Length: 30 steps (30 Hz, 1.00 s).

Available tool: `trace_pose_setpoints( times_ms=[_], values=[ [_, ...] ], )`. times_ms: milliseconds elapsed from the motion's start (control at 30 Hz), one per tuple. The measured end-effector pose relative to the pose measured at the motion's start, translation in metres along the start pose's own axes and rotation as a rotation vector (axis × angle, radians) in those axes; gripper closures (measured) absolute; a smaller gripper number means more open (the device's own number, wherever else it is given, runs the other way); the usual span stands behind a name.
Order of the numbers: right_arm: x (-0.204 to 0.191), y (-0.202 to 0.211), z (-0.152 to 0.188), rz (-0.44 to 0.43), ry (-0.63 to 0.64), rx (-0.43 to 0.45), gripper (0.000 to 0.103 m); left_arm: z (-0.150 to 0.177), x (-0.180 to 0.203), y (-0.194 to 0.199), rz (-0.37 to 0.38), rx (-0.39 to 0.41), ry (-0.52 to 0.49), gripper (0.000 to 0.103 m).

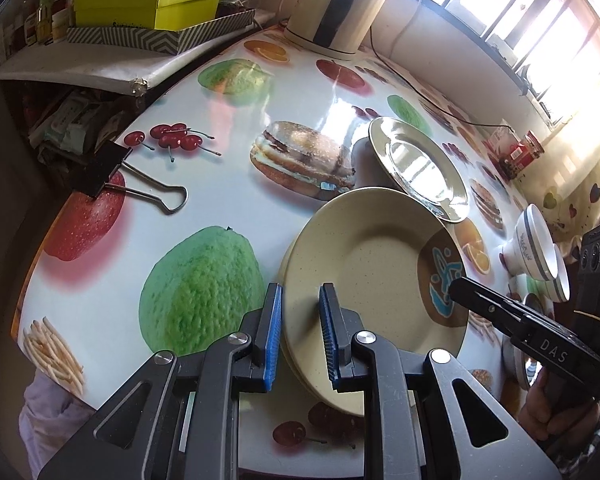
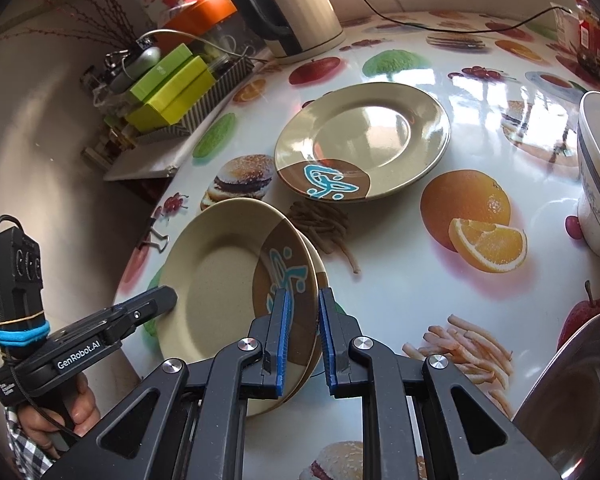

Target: Organize plates and bowls

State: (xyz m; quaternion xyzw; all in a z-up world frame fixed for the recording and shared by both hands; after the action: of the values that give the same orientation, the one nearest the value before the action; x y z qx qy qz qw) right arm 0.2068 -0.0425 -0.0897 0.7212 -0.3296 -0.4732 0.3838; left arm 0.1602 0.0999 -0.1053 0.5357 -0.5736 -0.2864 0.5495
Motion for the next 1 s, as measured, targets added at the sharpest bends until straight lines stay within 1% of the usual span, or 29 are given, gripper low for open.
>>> trace_pose_setpoints(
  times_ms=[267, 367, 833, 1000],
  values=[
    [-0.0021, -0.0032, 0.0019, 0.028, 0.016, -0.001, 0.086, -0.0002, -0.0003, -0.0009, -0.007, -0.006, 0.005, 0.083],
    [-0.0016, -0.0039, 0.0011, 0.039, 0.02, 0.001, 0.086, -0.0005, 0.0, -0.0014, -0.022, -0.009, 0.005, 0.083],
    [-0.0007, -0.0046, -0.0001, 0.039, 0.012, 0.007, 0.086, -0.0008, 0.0005, -0.0026, -0.029, -0.014, 0.006, 0.083],
    [-0.0019, 0.0027, -0.0031, 0.053, 0.02, 0.033, 0.085, -0.0031, -0.0009, 0.0007, -0.085, -0.007, -0.011, 0.083]
  ],
)
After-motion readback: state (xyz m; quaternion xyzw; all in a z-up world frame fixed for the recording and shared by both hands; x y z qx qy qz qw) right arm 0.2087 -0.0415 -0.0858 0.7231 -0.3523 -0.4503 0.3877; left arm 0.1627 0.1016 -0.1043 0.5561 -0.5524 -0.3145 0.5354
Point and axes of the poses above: each gripper's, at about its wrist camera, not at the fingertips, and y roughly against the way its jaws point, x to its right, z to its underside, the point moved 9 cm from there along -y, roughly the way its jaws point, and after that the axes turned 14 degrees about -x, right-handed, at the moved point
